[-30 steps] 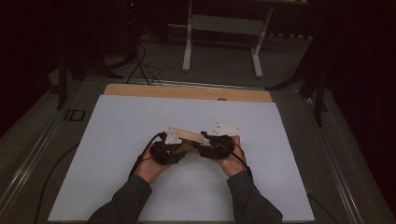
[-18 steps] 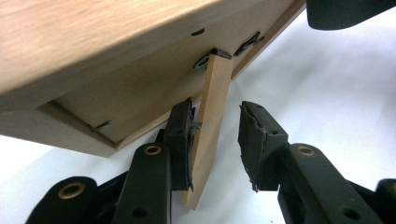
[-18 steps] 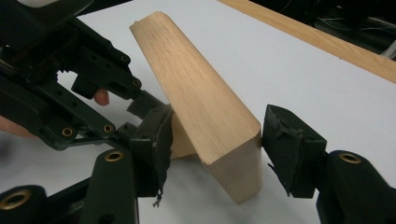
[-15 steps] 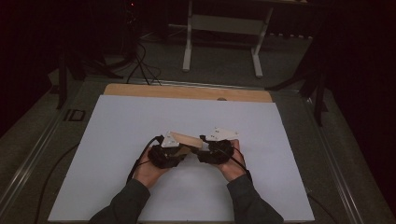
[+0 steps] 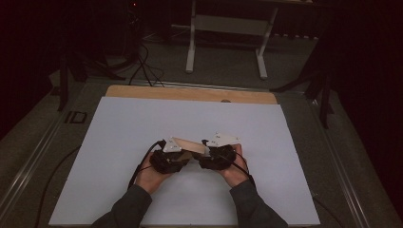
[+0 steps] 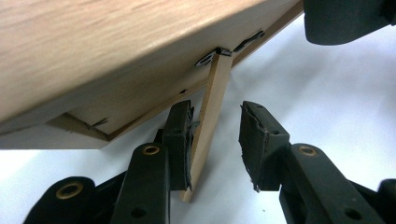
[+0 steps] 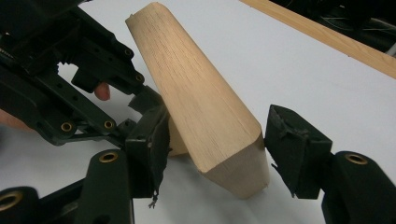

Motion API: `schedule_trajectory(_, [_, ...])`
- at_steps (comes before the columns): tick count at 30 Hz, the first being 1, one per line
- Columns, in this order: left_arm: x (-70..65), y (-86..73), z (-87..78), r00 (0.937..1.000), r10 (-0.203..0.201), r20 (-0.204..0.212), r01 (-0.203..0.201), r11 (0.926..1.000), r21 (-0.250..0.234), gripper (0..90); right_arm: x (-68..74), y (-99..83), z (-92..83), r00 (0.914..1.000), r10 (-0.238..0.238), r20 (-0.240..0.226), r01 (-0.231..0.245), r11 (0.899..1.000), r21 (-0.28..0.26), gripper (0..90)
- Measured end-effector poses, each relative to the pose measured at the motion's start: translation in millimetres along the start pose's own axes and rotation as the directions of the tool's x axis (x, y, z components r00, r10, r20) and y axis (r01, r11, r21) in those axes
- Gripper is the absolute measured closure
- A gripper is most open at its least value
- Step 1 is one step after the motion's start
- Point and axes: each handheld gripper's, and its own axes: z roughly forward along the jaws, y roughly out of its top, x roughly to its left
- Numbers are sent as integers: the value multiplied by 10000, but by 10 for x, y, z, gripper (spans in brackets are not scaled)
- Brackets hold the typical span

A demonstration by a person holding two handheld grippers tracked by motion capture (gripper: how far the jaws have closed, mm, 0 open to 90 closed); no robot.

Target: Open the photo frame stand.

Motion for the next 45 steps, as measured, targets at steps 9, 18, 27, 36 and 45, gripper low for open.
schedule_trajectory(9, [-3, -27, -15, 9999, -149, 54, 150, 9998, -110, 637, 15, -6, -5, 9999, -87, 53, 87, 10000, 5, 400])
schedule_trajectory(18, [0, -46, -59, 10000, -83, -46, 82, 9998, -167, 609, 16, -51, -10, 10000, -62, -38, 62, 9999, 83, 341])
schedule_trajectory(27, [35, -83, -161, 9998, -187, -123, 182, 9990, -400, 597, -5, -89, -64, 10000, 61, -13, -61, 10000, -46, 319])
schedule_trajectory(36, [56, -137, -239, 9992, -377, -150, 368, 9978, -550, 594, -15, -103, -119, 10000, 30, 89, -29, 10000, -68, 316])
schedule_trajectory(45, [61, -185, -320, 9989, -400, -228, 385, 9973, -626, 591, -41, -116, -169, 10000, 58, 19, -58, 9999, -135, 317])
